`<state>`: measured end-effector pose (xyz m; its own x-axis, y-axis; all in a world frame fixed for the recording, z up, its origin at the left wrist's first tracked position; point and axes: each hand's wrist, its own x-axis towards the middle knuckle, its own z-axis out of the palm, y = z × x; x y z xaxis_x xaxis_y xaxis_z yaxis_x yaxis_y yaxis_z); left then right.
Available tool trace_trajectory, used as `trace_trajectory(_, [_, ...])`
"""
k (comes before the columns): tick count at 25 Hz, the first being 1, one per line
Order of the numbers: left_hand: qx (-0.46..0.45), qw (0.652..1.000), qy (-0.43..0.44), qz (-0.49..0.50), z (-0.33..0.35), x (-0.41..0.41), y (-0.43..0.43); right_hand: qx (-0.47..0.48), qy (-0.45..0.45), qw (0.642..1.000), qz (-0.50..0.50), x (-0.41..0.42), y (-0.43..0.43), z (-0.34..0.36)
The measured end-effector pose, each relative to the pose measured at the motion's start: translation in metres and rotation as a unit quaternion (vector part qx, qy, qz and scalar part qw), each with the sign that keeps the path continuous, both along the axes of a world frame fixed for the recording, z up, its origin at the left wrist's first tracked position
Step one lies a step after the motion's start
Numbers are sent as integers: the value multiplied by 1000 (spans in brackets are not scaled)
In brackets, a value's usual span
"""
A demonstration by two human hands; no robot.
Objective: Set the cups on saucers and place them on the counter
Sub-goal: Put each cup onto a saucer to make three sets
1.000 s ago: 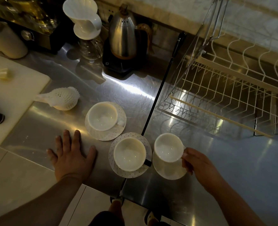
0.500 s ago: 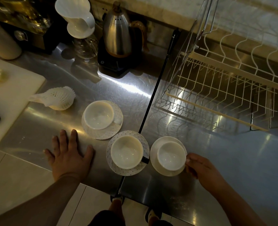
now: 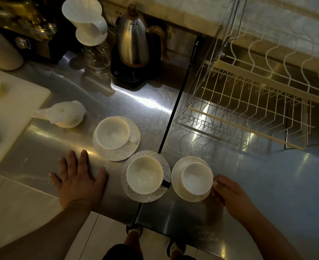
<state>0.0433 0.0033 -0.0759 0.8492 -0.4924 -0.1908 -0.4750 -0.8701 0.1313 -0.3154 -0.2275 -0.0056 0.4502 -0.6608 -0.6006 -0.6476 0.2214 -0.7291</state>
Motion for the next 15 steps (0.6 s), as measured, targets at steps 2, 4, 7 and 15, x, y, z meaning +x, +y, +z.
trace_trajectory(2, [-2, 1000, 4, 0, 1, 0, -1, -7, 2, 1000, 0, 1, 1, 1])
trace_trajectory(4, [-2, 1000, 6, 1, 2, 0, -1, -17, 7, 1000, 0, 0, 2, 2])
trace_trajectory(7, [0, 1000, 5, 1, 2, 0, -1, -44, 27, 999, 4, 0, 4, 3])
trace_trajectory(15, [-5, 1000, 3, 2, -1, 1, 2, -198, 61, 978, 10, 7, 3, 13])
